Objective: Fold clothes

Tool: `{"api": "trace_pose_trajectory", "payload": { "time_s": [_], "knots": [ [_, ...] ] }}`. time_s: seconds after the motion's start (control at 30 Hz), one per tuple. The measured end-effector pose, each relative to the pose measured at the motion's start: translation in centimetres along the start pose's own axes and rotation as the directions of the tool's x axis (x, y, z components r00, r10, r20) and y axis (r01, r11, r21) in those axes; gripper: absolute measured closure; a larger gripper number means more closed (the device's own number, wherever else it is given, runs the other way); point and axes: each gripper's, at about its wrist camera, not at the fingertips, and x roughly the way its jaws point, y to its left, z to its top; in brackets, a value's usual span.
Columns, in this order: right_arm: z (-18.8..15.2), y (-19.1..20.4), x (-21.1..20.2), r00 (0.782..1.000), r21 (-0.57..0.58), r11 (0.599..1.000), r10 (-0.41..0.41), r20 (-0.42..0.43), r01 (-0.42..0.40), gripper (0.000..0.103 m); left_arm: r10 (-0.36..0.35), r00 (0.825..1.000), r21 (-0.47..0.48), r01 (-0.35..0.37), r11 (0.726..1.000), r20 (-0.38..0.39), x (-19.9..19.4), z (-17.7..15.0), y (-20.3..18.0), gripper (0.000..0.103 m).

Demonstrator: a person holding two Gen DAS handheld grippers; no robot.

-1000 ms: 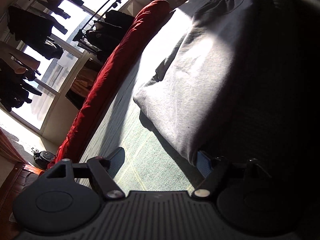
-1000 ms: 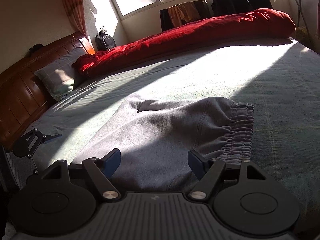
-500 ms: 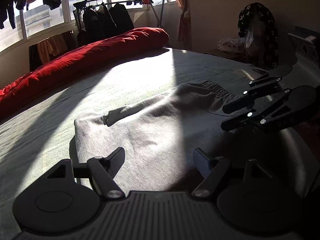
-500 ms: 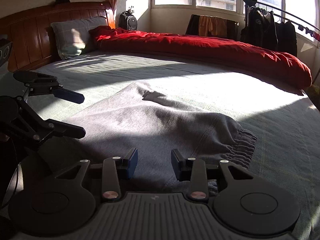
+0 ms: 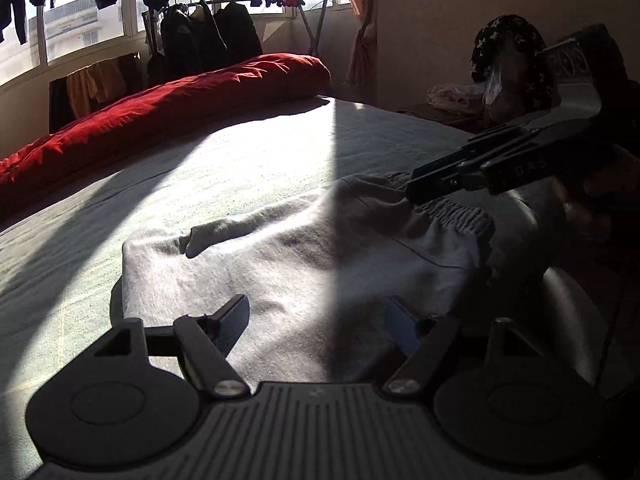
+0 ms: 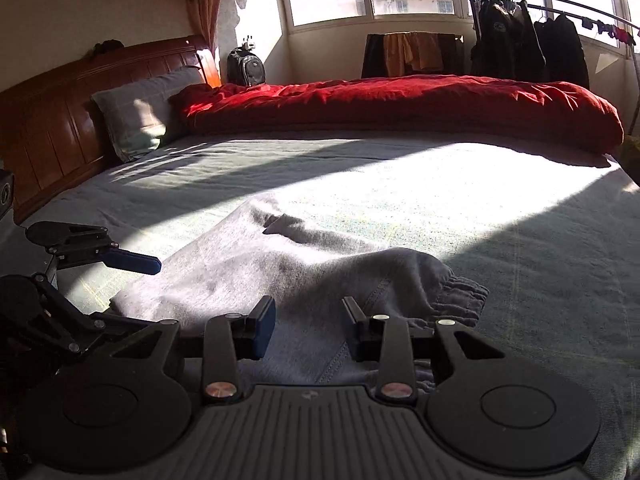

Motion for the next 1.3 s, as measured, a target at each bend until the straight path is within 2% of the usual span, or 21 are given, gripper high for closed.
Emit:
{"api": "trace_pose_trajectory", "payload": {
  "time_s": [0.07,0.17,0.23,0.33,0.43,0.5,0.57,0.67,0.77,0.87,0.97,1.07,1.1,1.17,1.3],
  "knots": [
    [2.3,-1.5,1.0,1.0,0.0,1.0,-0.011,0.016,0.011,0.064,-0.039,0.999,0.039,0.038,0.998,0.021,1.0,0.9,-1.3,0.027],
    [4.5,-3.9,3.6,1.0,0.051,0.998,0.028,-0.008,-0.028,0.064,-0.101,0.995,0.085,0.098,0.992,0.025,3.2,1.7,-3.1,0.027],
    [4.9,-5.3,5.6,0.997,0.081,0.995,0.061,-0.042,-0.058,0.064,-0.147,0.989,0.093,0.147,0.985,-0.002,4.7,1.6,-3.9,0.027],
    [3.5,-6.7,8.1,0.988,0.095,0.994,0.075,-0.133,-0.062,0.064,-0.207,0.975,0.094,0.215,0.972,-0.085,6.6,0.4,-4.8,0.027],
    [0.6,-7.5,8.4,0.973,0.079,0.993,0.099,-0.21,-0.085,0.067,-0.212,0.971,0.111,0.225,0.968,-0.115,6.7,-0.9,-5.3,0.027],
    [0.0,-7.9,7.2,0.969,0.08,0.99,0.133,-0.21,-0.119,0.067,-0.213,0.969,0.15,0.231,0.961,-0.123,6.1,-1.4,-5.6,0.027],
    [0.2,-8.0,6.1,0.967,0.068,0.989,0.142,-0.21,-0.131,0.066,-0.225,0.966,0.165,0.245,0.955,-0.128,5.3,-0.9,-5.5,0.026],
    [1.4,-7.7,4.9,0.971,0.059,0.989,0.144,-0.189,-0.135,0.065,-0.258,0.962,0.15,0.268,0.952,-0.083,4.2,0.2,-4.7,0.025],
    [2.0,-7.0,4.7,0.962,0.076,0.976,0.216,-0.167,-0.205,0.064,-0.254,0.966,0.122,0.259,0.958,-0.048,4.2,0.6,-4.0,0.023],
    [0.8,-6.2,5.7,0.954,0.053,0.98,0.199,-0.223,-0.192,0.064,-0.262,0.958,0.085,0.272,0.959,-0.114,5.5,-0.4,-4.1,0.023],
    [-0.3,-5.5,6.4,0.945,0.037,0.982,0.186,-0.27,-0.183,0.064,-0.245,0.965,0.104,0.255,0.961,-0.098,4.7,-0.5,-4.2,0.023],
    [-0.5,-6.6,5.1,0.945,0.075,0.975,0.221,-0.24,-0.209,0.064,-0.228,0.97,0.122,0.237,0.964,-0.083,4.0,-0.5,-4.3,0.023],
    [0.0,-6.9,4.4,0.952,0.076,0.975,0.218,-0.214,-0.207,0.063,-0.223,0.972,0.128,0.231,0.965,-0.077,3.7,-0.6,-4.3,0.023],
    [0.8,-8.1,3.7,0.966,0.085,0.978,0.203,-0.162,-0.191,0.057,-0.211,0.975,0.132,0.219,0.967,-0.069,3.7,-0.4,-4.4,0.023],
    [1.3,-11.5,3.8,0.984,0.146,0.979,0.156,-0.089,-0.142,0.056,-0.221,0.971,0.101,0.23,0.968,-0.096,5.0,-0.8,-4.3,0.023]
  ]
}}
